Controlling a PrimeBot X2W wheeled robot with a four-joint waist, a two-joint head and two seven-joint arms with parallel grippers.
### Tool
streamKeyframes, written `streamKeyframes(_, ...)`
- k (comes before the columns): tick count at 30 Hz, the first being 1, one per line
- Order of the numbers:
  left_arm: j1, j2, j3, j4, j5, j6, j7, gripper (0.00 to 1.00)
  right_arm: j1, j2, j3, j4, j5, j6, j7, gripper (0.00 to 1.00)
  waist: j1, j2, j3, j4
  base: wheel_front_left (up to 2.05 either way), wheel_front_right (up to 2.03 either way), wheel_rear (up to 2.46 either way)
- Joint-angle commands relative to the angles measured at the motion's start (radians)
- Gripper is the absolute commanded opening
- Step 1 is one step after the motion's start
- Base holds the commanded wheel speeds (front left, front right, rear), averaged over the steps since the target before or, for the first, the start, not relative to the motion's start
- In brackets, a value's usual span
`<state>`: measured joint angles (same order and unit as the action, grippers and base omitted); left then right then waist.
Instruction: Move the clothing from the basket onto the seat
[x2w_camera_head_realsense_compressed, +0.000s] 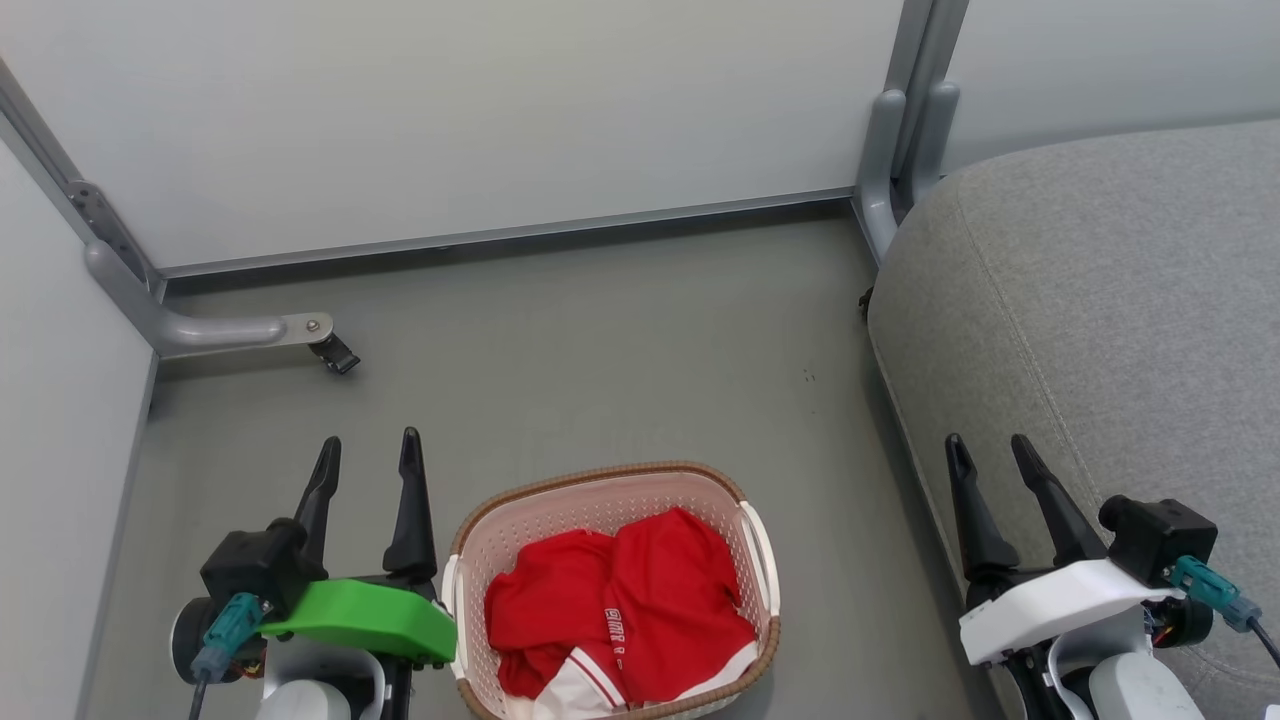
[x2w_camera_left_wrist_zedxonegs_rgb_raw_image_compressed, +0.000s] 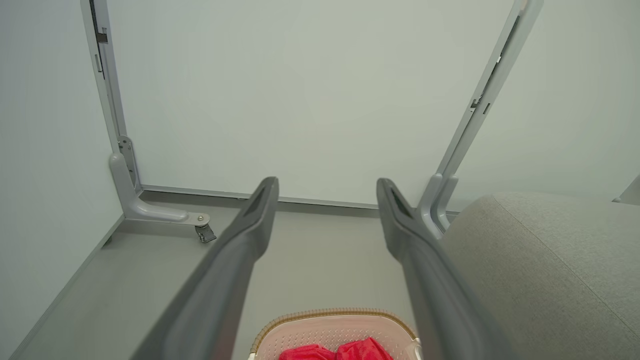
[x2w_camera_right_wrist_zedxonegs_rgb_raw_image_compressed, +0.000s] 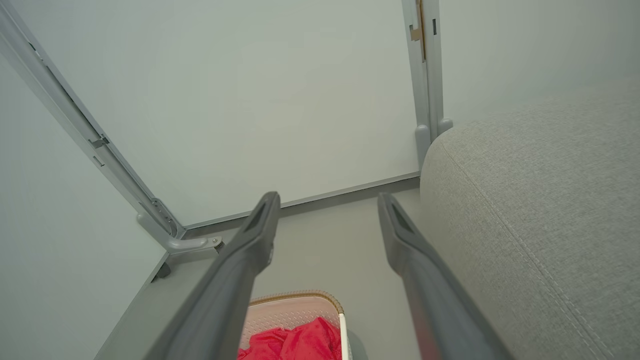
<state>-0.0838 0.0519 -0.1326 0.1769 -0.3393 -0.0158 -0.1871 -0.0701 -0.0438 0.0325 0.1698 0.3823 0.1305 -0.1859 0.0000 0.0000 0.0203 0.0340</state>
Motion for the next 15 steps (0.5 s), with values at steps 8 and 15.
streamKeyframes(8,-0.018,0.007,-0.011,0.008,0.081,0.003,-0.025,1.00,0.003,-0.007,0.004,0.001,-0.087,0.000,-0.027,1.00,0.0000,0.0000,-0.001,0.001,0.00,0.00,0.00)
streamKeyframes(15,-0.022,0.005,-0.013,0.020,0.122,0.000,-0.040,1.00,0.003,-0.007,0.007,0.006,-0.145,0.000,-0.040,1.00,0.0000,0.0000,-0.002,0.004,0.00,0.00,0.00)
